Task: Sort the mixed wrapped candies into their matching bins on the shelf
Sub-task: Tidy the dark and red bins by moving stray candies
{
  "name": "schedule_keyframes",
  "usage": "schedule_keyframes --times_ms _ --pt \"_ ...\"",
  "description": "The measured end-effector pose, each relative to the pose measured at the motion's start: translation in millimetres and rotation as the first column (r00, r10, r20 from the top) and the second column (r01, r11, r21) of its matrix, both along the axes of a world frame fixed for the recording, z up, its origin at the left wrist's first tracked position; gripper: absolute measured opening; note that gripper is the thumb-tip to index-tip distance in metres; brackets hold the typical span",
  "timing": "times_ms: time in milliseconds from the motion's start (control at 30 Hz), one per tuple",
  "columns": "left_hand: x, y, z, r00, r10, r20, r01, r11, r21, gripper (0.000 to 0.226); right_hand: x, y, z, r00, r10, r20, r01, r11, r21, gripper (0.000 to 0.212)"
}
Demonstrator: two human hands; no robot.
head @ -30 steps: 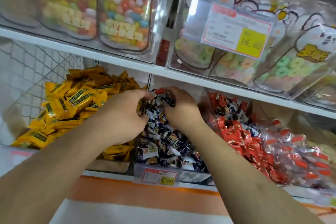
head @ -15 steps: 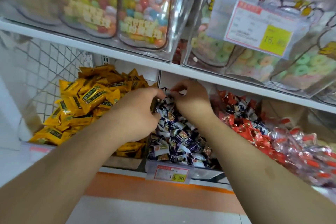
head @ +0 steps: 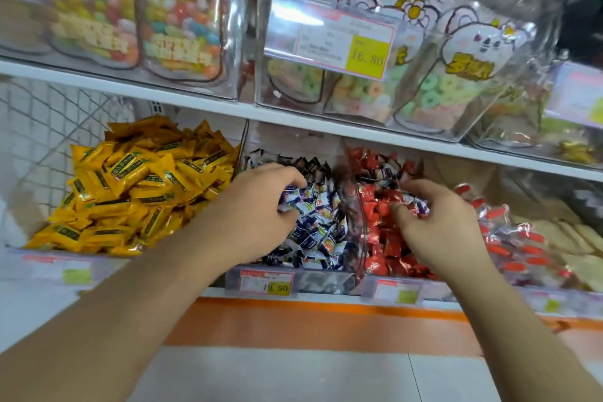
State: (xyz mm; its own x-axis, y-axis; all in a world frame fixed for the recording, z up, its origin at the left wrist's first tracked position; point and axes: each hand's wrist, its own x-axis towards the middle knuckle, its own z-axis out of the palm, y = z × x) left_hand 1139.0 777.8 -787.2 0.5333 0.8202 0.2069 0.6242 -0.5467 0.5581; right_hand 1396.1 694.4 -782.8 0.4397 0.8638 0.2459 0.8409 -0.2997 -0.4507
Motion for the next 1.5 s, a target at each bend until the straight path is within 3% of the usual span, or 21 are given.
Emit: schedule_keyframes --times_ms 167,267,367,600,767,867,967,1133,1300,1367,1500 --pt "38 3 -30 0.973 -0.199 -0.118 0.167 0.958 -0.234 0.069 7 5 -1 0.995 0.024 -0.099 -0.016 0.996 0.084 0.022" --pt "57 15 -48 0.943 -0.232 -0.237 0.166 0.949 -0.268 0.082 4 6 -6 0.98 0.096 -0.173 -0.073 0.988 0.135 0.016" --pt "70 25 -60 0.925 -0.208 -0.317 0.155 0.97 -0.187 0.08 3 9 -8 0.975 0.134 -0.178 -0.098 0.975 0.197 0.016" --pt "71 46 -66 0.96 -0.138 -0.243 0.141 0.99 -0.007 0.054 12 8 -4 0.972 0.161 -0.174 -0.111 0.958 0.266 0.016" --pt "68 57 -63 0.989 -0.003 -0.146 0.007 1.0 0.023 0.038 14 3 -3 0.944 0.17 -0.284 -0.091 0.958 0.272 0.02" --pt "62 60 -55 0.985 0.097 -0.14 -0.075 0.985 0.154 0.021 14 1 -1 0.932 0.165 -0.322 -0.076 0.959 0.273 0.022" --pt "55 63 -48 0.973 0.181 -0.141 -0.148 0.964 0.222 0.03 14 1 -2 0.934 0.161 -0.32 -0.077 0.963 0.26 0.021" --pt "52 51 -44 0.966 0.012 -0.258 0.025 0.99 0.137 0.05 17 3 -11 0.959 0.14 -0.248 -0.113 0.986 0.121 0.023" --pt "57 27 -45 0.891 -0.346 -0.296 0.288 0.932 -0.222 0.068 12 4 -9 0.975 0.143 -0.172 -0.131 0.988 0.079 0.031" --pt "60 29 -55 0.85 -0.385 -0.358 0.33 0.921 -0.207 0.067 11 4 -9 0.978 0.144 -0.148 -0.132 0.987 0.089 0.031" --pt "65 40 -63 0.894 -0.312 -0.321 0.283 0.95 -0.132 0.046 10 5 -11 0.98 0.146 -0.137 -0.137 0.988 0.073 0.028"
